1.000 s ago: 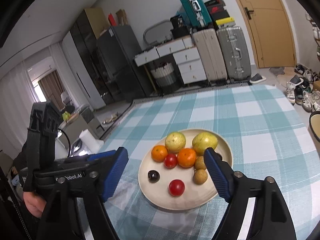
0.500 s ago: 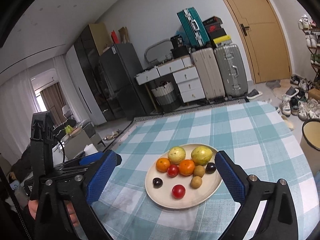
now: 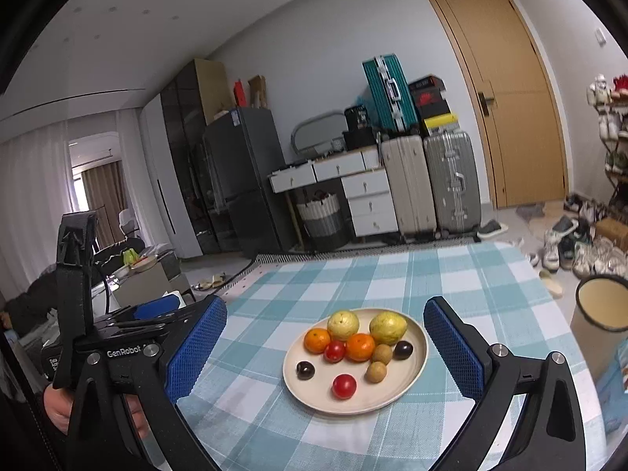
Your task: Organize fruits
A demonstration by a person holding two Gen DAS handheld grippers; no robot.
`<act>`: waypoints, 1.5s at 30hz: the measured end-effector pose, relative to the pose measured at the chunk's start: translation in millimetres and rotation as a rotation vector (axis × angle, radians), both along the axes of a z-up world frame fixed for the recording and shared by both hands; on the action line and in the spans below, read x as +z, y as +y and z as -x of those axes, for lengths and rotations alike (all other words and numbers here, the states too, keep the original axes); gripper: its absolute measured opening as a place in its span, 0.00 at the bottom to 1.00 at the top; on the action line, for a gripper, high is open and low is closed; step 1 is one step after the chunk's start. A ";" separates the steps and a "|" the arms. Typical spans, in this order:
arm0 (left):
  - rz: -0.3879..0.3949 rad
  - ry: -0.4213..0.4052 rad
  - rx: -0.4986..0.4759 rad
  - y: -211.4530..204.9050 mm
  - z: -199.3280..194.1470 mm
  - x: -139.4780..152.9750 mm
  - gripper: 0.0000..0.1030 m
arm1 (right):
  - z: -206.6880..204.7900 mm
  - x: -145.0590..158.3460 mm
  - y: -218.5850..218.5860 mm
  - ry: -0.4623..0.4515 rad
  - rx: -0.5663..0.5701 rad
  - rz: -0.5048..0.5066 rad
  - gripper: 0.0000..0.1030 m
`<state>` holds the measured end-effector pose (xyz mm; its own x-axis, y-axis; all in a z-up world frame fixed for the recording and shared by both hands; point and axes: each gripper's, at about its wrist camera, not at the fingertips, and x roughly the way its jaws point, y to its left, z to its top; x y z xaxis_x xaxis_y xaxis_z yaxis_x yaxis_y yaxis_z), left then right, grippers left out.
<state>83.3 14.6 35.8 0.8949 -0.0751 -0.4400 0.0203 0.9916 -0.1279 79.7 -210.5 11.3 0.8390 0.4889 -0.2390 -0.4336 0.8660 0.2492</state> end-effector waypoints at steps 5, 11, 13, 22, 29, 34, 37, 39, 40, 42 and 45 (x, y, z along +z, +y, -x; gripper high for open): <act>-0.027 -0.067 0.031 2.7 14.8 -3.4 0.99 | 10.4 -2.0 2.5 -0.035 -0.004 0.025 1.00; -0.054 -0.108 0.068 5.4 25.2 -16.7 0.99 | 20.3 -16.1 2.8 -0.084 -0.030 0.065 1.00; -0.062 -0.116 0.069 5.3 25.9 -22.6 0.99 | 22.9 -20.9 2.4 -0.102 -0.044 0.080 1.00; -0.100 -0.143 0.099 5.2 25.4 -48.3 0.99 | 26.2 -36.5 6.1 -0.135 -0.062 0.131 1.00; -0.117 -0.120 0.114 9.4 14.7 -70.3 0.99 | 21.9 -50.3 6.7 -0.135 -0.076 0.164 1.00; -0.115 -0.103 0.118 14.5 7.5 -83.1 0.99 | 16.6 -62.0 8.0 -0.107 -0.078 0.175 1.00; -0.117 -0.100 0.119 15.7 4.7 -89.2 0.99 | 14.1 -67.2 9.5 -0.104 -0.078 0.186 1.00; -0.116 -0.094 0.118 16.5 2.8 -93.0 0.99 | 12.7 -70.5 10.2 -0.102 -0.077 0.191 1.00; -0.113 -0.094 0.117 16.9 3.1 -92.6 0.99 | 11.6 -72.1 10.3 -0.099 -0.077 0.193 1.00; -0.114 -0.092 0.116 16.6 2.1 -92.6 0.99 | 8.9 -74.8 11.0 -0.083 -0.076 0.199 1.00; -0.113 -0.087 0.115 16.5 1.8 -92.8 0.99 | 6.1 -76.1 11.3 -0.070 -0.074 0.203 1.00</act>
